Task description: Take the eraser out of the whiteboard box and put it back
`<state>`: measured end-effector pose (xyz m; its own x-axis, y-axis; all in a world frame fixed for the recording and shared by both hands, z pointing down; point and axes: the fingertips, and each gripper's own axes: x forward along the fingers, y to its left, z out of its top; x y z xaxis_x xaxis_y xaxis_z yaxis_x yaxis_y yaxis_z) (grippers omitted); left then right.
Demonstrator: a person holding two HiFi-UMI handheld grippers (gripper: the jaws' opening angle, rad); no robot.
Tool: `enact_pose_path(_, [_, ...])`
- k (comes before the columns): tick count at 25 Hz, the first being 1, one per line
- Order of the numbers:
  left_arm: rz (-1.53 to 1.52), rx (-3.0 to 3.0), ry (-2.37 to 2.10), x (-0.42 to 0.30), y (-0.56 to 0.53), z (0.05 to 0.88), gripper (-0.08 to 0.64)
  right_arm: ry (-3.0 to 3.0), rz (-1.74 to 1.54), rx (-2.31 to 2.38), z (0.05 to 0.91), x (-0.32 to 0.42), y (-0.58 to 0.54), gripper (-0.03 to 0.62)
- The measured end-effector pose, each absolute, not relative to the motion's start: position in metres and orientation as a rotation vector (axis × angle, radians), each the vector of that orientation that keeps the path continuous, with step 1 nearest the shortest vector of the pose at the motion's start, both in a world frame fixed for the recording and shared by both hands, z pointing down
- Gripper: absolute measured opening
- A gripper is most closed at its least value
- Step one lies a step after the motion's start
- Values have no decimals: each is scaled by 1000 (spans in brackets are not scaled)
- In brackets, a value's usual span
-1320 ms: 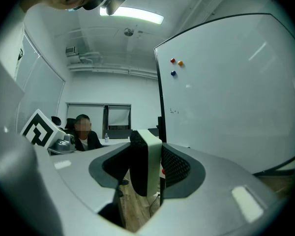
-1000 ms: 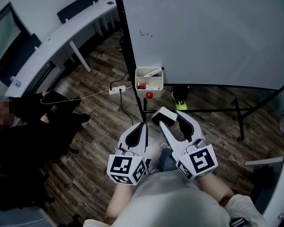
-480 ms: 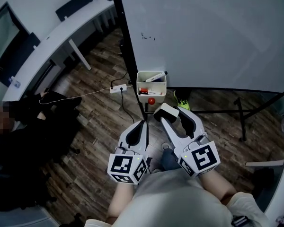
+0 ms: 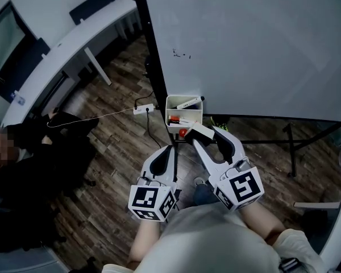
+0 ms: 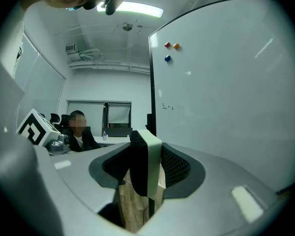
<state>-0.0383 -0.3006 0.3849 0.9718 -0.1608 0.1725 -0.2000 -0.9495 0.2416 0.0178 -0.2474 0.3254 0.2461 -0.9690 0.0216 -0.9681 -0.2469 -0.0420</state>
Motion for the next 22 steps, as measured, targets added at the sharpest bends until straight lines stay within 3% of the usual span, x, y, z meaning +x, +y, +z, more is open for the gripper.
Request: enact_pose_path(22, [243,2817,-366,11,-336,392,2,2018,-135,-2412,343,76,-294,192])
